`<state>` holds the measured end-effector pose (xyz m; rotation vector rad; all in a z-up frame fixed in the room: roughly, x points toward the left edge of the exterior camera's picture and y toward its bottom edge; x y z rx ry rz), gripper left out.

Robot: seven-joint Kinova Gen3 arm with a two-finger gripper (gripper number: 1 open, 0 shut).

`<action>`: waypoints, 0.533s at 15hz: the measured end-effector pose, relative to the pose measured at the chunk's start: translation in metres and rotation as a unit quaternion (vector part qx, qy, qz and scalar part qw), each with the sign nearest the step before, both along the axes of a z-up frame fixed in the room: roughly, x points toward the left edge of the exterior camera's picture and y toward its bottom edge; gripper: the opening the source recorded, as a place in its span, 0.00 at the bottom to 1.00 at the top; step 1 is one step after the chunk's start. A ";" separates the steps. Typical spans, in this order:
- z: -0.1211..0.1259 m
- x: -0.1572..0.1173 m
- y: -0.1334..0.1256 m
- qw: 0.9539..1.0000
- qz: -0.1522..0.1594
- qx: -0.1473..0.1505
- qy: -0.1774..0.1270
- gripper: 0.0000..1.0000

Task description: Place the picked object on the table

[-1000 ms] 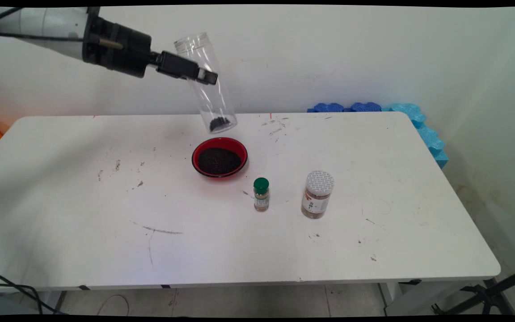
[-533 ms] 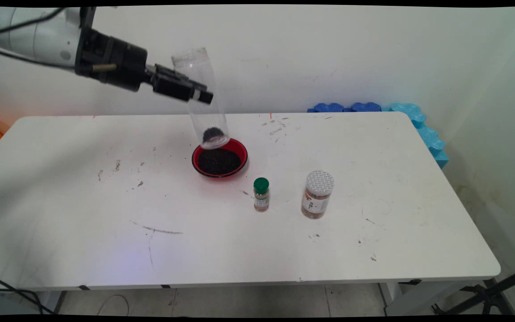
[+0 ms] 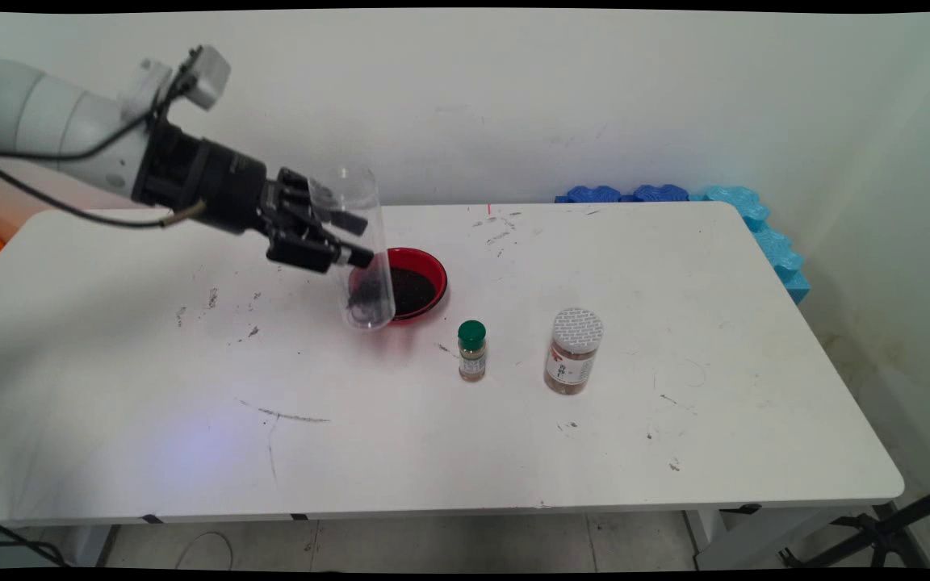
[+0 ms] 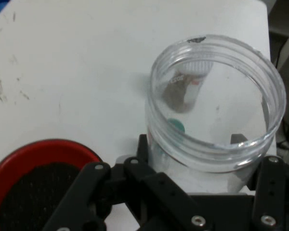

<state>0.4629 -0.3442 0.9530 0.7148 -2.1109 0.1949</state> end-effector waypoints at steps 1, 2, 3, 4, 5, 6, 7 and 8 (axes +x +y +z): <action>-0.005 -0.002 0.002 1.000 -0.001 0.000 -0.006 0.00; -0.011 -0.005 0.004 1.000 -0.001 0.002 -0.011 0.00; -0.018 -0.007 0.006 1.000 -0.001 0.004 -0.016 0.00; -0.025 -0.009 0.007 1.000 -0.001 0.006 -0.019 0.00; -0.032 -0.012 0.008 1.000 -0.001 0.009 -0.022 0.00; -0.039 -0.014 0.010 1.000 -0.001 0.011 -0.025 0.00; -0.046 -0.016 0.010 1.000 -0.001 0.013 -0.027 0.00; -0.050 -0.017 0.011 0.999 -0.002 0.014 -0.029 0.00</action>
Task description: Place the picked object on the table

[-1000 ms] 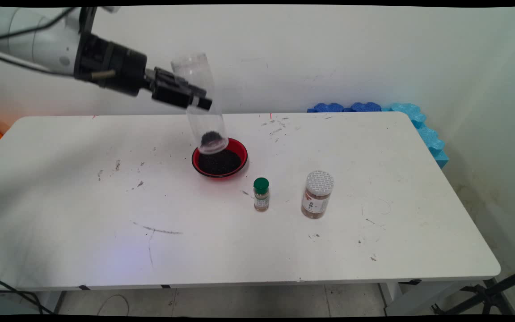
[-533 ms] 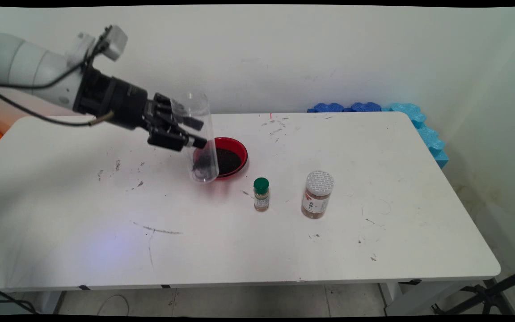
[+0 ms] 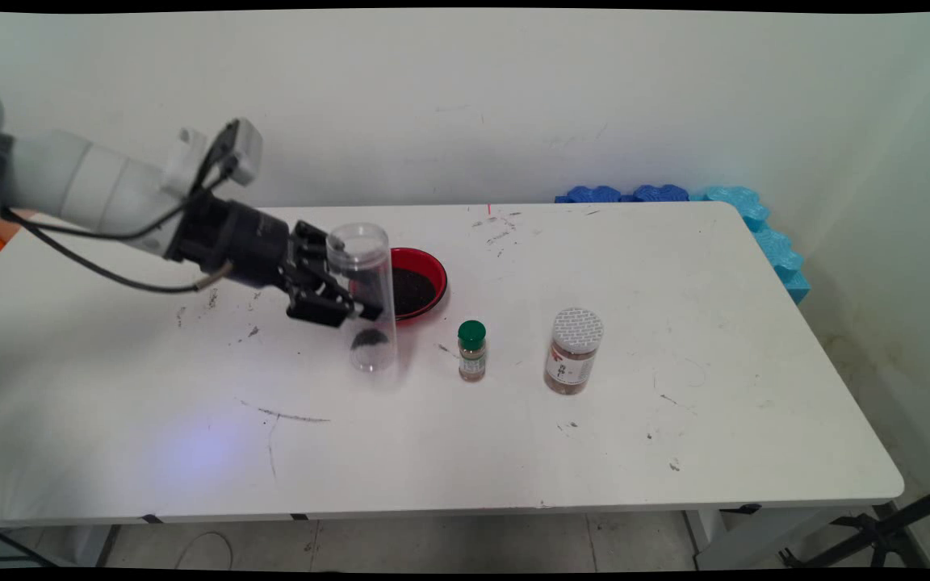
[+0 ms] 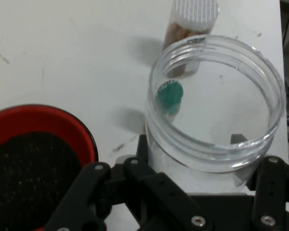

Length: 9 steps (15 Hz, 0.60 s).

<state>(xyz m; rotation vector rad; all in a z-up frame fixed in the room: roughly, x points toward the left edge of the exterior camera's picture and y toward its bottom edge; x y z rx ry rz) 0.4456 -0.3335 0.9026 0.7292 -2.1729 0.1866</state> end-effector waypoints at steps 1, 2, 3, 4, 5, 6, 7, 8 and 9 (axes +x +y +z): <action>-0.006 -0.002 0.000 1.000 -0.001 0.001 -0.002 0.00; -0.011 -0.003 0.000 1.000 -0.001 0.002 -0.003 0.00; -0.017 -0.005 0.001 1.000 -0.001 0.003 -0.005 0.00; -0.021 -0.006 0.001 1.000 -0.002 0.003 -0.006 0.00; -0.028 -0.008 0.001 1.000 -0.003 0.003 -0.007 0.00; -0.034 -0.009 0.001 1.000 -0.003 0.003 -0.007 0.00; -0.040 -0.011 0.000 1.000 -0.004 0.003 -0.008 0.00; -0.045 -0.012 0.000 1.000 -0.005 0.003 -0.008 0.00; -0.048 -0.013 0.000 1.000 -0.006 0.002 -0.008 0.00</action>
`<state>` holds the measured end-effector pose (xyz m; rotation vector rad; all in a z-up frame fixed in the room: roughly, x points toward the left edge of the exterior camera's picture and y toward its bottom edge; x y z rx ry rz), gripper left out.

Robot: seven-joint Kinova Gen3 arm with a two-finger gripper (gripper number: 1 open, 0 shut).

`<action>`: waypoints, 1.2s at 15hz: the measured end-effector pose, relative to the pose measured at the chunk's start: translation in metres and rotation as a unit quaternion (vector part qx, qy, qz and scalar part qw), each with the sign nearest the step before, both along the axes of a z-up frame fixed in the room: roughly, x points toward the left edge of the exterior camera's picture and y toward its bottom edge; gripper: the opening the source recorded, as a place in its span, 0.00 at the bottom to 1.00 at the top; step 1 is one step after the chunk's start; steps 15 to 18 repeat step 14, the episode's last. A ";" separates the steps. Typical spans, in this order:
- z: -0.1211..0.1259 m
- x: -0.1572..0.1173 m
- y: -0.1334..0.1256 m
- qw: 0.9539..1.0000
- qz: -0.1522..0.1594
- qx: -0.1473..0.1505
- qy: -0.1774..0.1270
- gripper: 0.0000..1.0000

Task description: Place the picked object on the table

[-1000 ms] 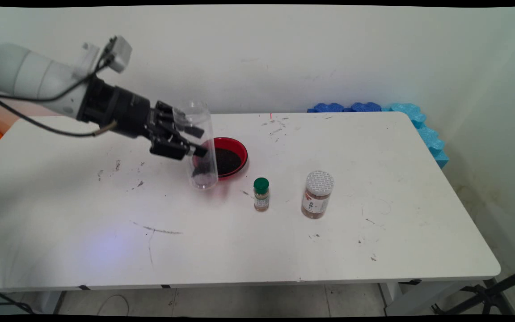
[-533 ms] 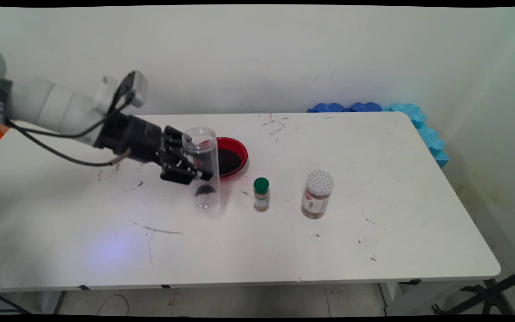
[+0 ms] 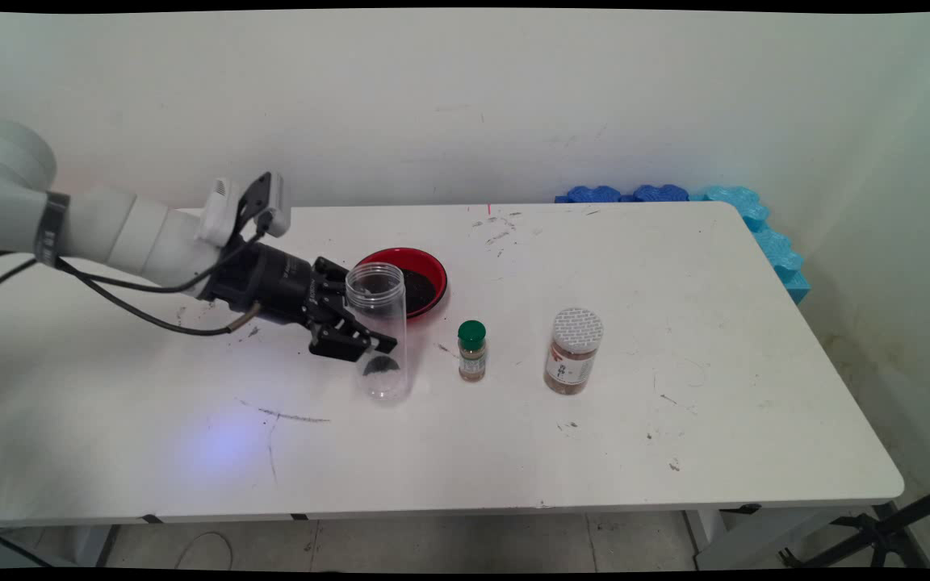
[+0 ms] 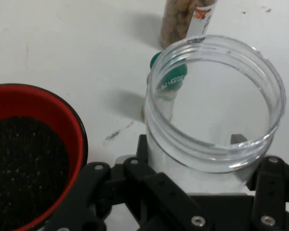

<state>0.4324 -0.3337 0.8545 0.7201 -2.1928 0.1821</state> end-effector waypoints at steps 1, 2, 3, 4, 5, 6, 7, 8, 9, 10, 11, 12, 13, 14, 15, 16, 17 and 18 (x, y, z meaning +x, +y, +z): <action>-0.004 -0.001 0.000 1.000 0.000 -0.001 0.000 0.00; -0.009 -0.002 -0.001 1.000 -0.001 -0.002 0.000 0.00; -0.014 -0.003 -0.001 1.000 -0.001 -0.002 0.000 0.00; -0.018 -0.004 -0.001 1.000 -0.002 -0.003 0.000 0.00; -0.021 -0.005 -0.001 1.000 -0.003 -0.003 0.001 0.00; -0.024 -0.007 -0.001 1.000 -0.004 -0.004 0.002 0.00; -0.027 -0.008 -0.001 1.000 -0.005 -0.004 0.003 0.00; -0.030 -0.009 0.000 1.000 -0.006 -0.005 0.003 0.00; -0.031 -0.009 0.000 1.000 -0.006 -0.005 0.004 0.00; -0.033 -0.010 0.000 1.000 -0.007 -0.005 0.005 0.00; -0.035 -0.011 0.000 1.000 -0.007 -0.006 0.006 0.00; -0.037 -0.012 0.000 1.000 -0.008 -0.006 0.007 1.00; -0.038 -0.012 0.000 1.000 -0.007 -0.007 0.009 1.00; -0.040 -0.012 0.000 1.000 -0.008 -0.007 0.010 1.00; -0.040 -0.012 0.000 1.000 -0.008 -0.007 0.010 1.00; -0.040 -0.012 0.000 1.000 -0.008 -0.007 0.010 1.00; -0.040 -0.012 0.000 1.000 -0.008 -0.007 0.010 1.00; -0.040 -0.012 0.000 1.000 -0.008 -0.007 0.010 1.00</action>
